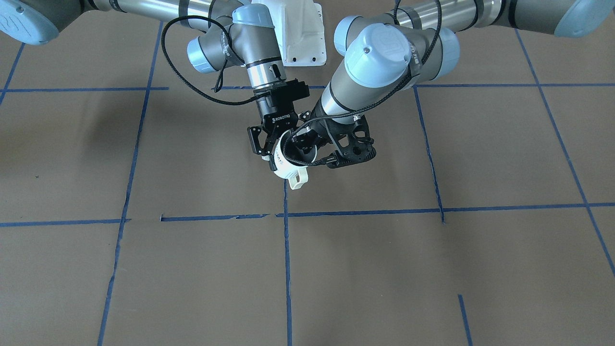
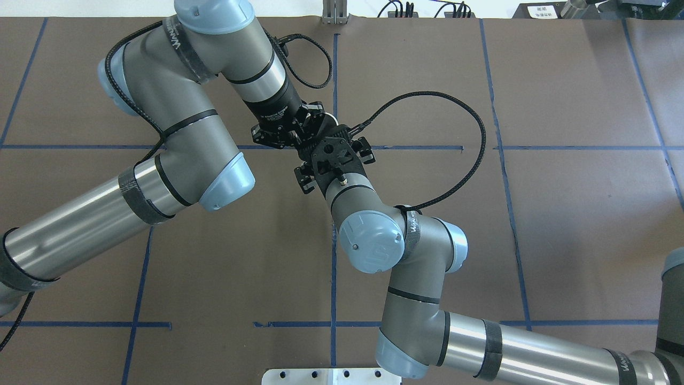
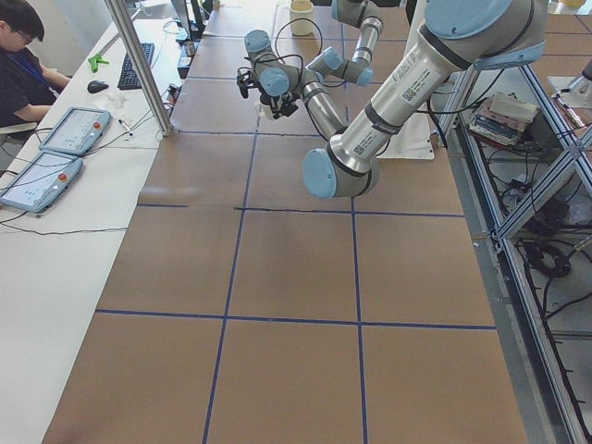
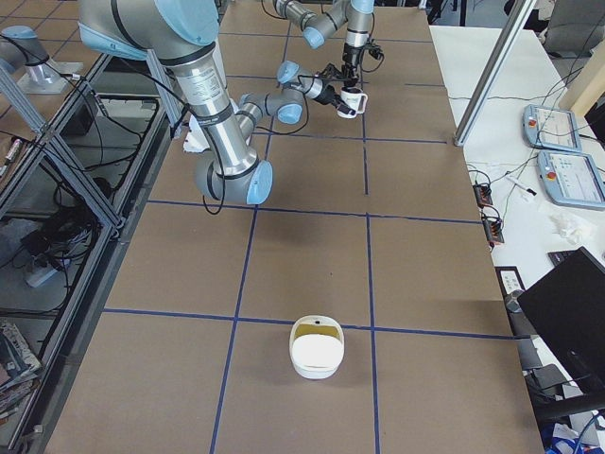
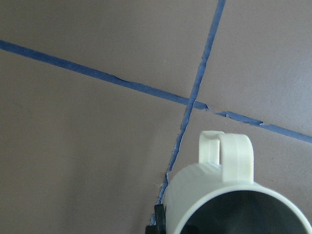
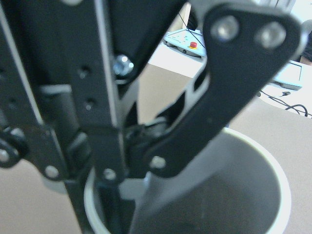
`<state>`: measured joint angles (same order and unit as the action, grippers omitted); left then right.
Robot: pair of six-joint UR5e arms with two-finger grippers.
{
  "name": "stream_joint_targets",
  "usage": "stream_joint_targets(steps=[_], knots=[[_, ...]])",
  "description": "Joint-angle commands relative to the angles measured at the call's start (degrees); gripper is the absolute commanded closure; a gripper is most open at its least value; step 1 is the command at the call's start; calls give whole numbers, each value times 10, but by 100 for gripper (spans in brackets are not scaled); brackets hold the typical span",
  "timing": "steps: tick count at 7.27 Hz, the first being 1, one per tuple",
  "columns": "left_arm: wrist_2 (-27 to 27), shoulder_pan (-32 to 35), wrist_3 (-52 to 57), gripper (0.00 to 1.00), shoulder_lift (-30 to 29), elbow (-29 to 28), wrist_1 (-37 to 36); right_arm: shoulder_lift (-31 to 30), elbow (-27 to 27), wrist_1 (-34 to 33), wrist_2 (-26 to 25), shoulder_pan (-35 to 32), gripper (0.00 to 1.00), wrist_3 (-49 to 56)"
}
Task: Left arm hands cup to right arm to dump lemon
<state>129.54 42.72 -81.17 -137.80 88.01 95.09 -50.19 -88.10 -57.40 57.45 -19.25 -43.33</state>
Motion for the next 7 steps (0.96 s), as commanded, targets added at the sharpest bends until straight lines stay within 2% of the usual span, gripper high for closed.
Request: stream_joint_targets(steps=[1, 2, 7], knots=[[0, 0, 0, 100, -1, 1, 0, -1, 1, 1, -1, 2, 35, -5], [0, 0, 0, 100, -1, 0, 0, -2, 0, 1, -1, 4, 1, -6], [-2, 0, 0, 100, 2, 0, 0, -5, 1, 2, -1, 7, 0, -6]])
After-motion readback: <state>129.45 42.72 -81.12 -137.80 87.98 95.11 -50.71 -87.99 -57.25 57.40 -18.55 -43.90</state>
